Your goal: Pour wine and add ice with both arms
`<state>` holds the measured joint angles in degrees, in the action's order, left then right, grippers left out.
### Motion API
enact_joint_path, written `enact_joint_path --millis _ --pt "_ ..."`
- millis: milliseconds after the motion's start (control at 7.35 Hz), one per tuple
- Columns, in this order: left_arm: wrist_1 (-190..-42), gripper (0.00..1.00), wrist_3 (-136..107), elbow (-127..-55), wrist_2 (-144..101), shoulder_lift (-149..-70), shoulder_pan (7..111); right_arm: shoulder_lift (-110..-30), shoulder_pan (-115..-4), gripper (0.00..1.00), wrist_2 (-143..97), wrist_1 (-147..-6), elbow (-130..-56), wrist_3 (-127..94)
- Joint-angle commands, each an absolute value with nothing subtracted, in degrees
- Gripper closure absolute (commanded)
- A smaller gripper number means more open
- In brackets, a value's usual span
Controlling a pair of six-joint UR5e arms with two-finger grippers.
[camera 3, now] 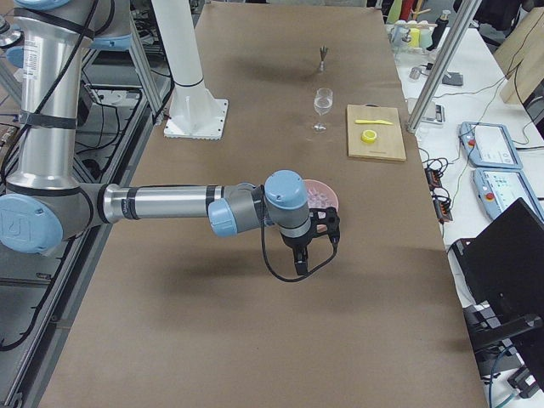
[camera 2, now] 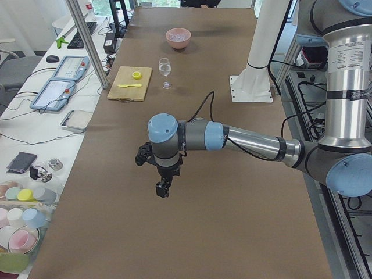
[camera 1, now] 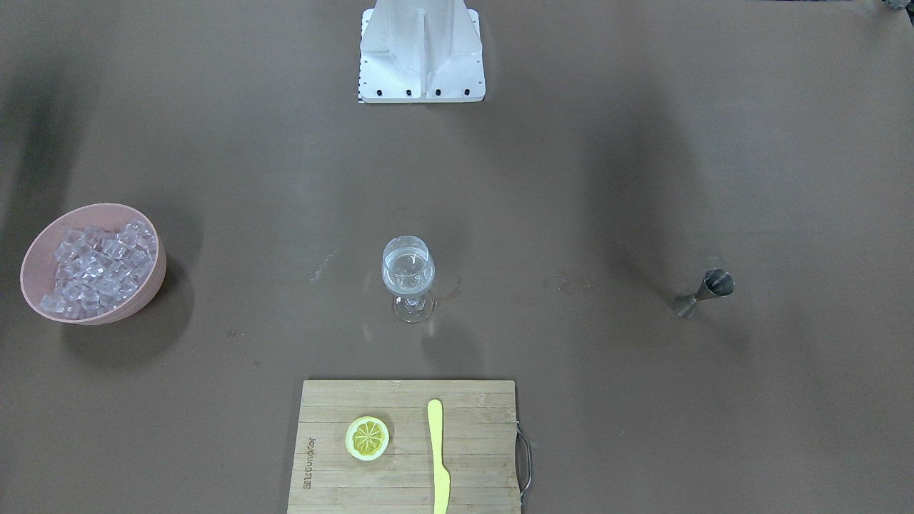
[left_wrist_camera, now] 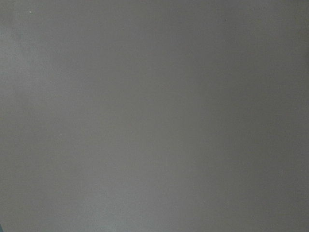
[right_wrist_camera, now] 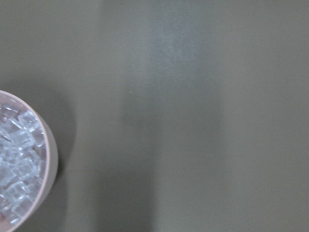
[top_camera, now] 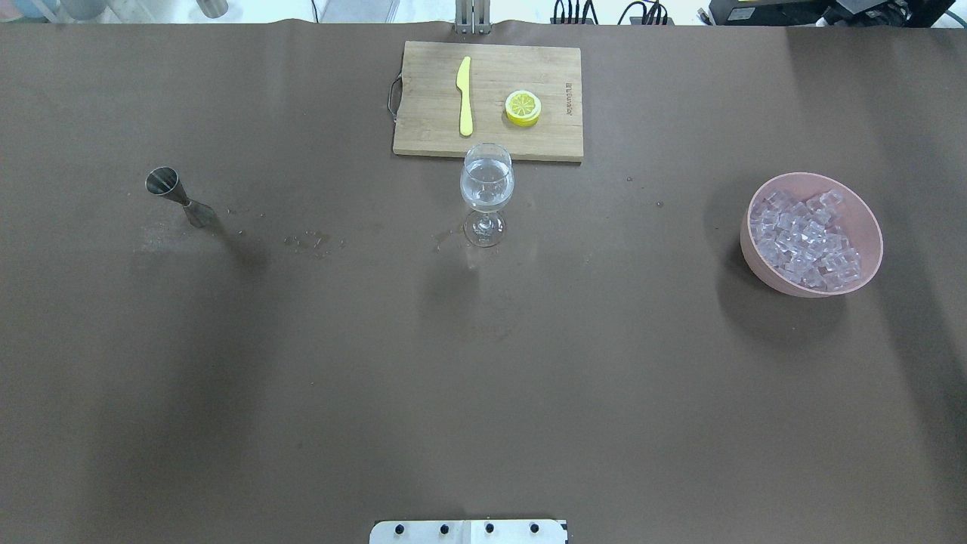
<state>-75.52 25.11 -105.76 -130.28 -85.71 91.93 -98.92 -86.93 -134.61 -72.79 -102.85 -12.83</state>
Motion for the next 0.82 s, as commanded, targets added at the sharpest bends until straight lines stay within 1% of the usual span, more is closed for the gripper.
enact_joint_path --millis 0,136,408,544,680 --pt "-75.32 0.02 25.93 -105.56 -130.25 -85.6 92.02 -98.09 -78.8 0.0 -134.14 -64.73 -104.84 -31.27" --pt "-75.41 0.02 25.84 -106.17 -130.25 -85.61 92.02 -97.65 -72.14 0.0 -129.07 -61.47 -106.59 -41.47" --pt "-75.5 0.02 25.84 -106.61 -130.17 -85.69 92.02 -95.55 -58.17 0.0 -114.6 -61.52 -109.85 -58.19" --pt "-75.41 0.02 25.84 -106.87 -130.25 -85.69 92.02 -94.58 -51.66 0.0 -107.3 -63.52 -109.69 -61.23" --pt "-75.5 0.02 25.84 -106.87 -130.25 -85.69 92.02 -91.96 -49.33 0.0 -103.57 -69.11 -109.77 -61.43"
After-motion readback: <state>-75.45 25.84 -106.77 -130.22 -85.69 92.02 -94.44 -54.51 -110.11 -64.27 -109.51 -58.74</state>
